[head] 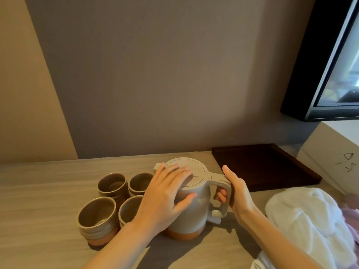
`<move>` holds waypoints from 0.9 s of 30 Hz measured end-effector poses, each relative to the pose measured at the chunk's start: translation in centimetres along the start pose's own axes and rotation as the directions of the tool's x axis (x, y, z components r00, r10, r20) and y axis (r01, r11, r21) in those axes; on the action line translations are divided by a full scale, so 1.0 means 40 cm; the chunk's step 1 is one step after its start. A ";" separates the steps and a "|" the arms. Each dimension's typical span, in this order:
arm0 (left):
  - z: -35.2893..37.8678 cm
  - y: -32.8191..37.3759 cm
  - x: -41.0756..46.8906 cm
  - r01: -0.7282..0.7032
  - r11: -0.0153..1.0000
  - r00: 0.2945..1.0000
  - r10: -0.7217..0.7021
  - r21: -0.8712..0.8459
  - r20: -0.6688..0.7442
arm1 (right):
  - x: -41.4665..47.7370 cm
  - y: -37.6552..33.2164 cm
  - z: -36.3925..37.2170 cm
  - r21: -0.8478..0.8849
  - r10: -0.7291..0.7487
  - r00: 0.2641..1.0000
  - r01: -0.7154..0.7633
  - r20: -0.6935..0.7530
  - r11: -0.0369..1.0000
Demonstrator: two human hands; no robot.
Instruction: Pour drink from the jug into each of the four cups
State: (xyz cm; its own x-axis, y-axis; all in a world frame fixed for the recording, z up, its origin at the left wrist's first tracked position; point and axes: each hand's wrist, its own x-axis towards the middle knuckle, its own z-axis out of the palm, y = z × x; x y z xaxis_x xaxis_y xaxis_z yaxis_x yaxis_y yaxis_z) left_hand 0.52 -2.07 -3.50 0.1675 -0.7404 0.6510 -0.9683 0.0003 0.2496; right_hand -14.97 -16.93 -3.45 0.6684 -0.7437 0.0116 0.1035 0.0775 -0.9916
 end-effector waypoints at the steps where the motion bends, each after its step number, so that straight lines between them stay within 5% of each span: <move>1: 0.000 0.002 -0.001 0.004 1.000 1.000 -0.004 -0.001 0.001 | -0.003 0.000 0.007 0.025 -0.005 1.000 0.006 -0.030 1.000; 10: -0.013 0.019 -0.006 0.057 0.998 0.998 -0.057 0.000 0.027 | -0.007 -0.003 0.054 0.242 0.037 0.955 0.037 -0.293 0.969; 27: -0.222 0.131 0.025 0.047 0.984 0.982 -0.077 -0.170 -0.174 | -0.141 -0.263 0.117 0.264 -0.047 0.924 0.157 -0.379 0.952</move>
State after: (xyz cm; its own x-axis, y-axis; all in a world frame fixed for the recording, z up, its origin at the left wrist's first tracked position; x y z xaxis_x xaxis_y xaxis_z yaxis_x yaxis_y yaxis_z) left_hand -2.74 3.17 4.81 0.2714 -0.6097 0.7447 -0.9139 0.0795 0.3982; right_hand -16.40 -10.44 7.54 0.3334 -0.9427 0.0085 0.3980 0.1326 -0.9077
